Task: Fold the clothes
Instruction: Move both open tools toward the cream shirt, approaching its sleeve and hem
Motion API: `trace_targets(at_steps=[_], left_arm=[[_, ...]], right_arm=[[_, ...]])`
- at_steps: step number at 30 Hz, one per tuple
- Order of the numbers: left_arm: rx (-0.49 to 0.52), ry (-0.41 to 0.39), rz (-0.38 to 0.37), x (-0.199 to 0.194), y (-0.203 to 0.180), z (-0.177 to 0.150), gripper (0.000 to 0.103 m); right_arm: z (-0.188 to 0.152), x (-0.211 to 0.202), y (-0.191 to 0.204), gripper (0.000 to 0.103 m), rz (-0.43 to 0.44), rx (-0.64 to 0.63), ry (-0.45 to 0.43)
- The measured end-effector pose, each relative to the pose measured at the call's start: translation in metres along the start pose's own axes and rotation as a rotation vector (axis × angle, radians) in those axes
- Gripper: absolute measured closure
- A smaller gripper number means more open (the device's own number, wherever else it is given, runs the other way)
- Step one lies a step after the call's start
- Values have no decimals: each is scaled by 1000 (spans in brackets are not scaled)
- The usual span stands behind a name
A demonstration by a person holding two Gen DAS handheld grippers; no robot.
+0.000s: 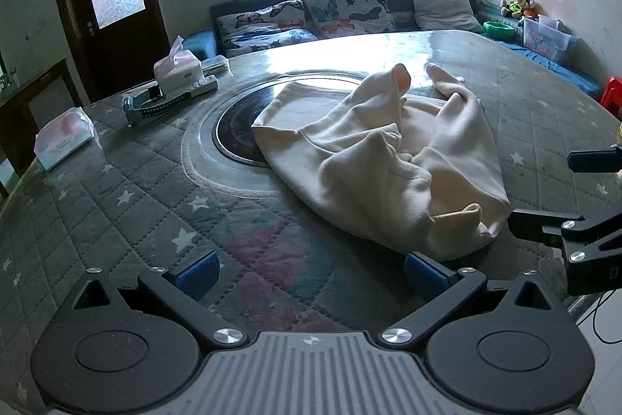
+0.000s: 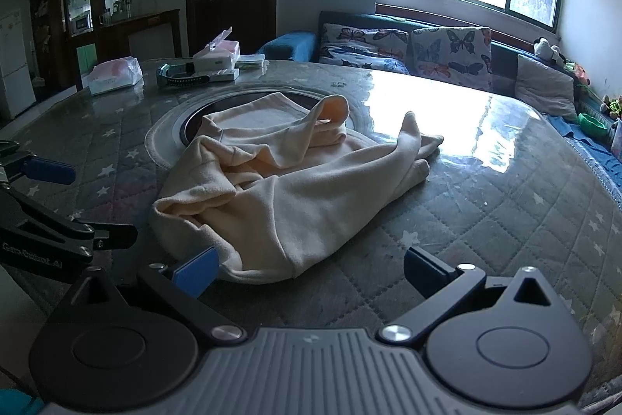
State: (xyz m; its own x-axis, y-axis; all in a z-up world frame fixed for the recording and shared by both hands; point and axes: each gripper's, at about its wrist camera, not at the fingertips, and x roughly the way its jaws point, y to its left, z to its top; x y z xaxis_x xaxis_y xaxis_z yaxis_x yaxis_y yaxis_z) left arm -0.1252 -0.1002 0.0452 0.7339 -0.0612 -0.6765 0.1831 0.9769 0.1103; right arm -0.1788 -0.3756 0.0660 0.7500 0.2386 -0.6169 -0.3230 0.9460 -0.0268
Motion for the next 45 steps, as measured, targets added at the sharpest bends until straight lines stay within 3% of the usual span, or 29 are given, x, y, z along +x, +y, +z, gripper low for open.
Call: trace_targets(at_steps=[30,45], left_arm=[[24,-6,13,7,-4,11,0],[54,-39,2,21,-1,49,0]], right_arm=[[11,14,2,5,43,15,12],[35,32,-17,11,67,45,16]])
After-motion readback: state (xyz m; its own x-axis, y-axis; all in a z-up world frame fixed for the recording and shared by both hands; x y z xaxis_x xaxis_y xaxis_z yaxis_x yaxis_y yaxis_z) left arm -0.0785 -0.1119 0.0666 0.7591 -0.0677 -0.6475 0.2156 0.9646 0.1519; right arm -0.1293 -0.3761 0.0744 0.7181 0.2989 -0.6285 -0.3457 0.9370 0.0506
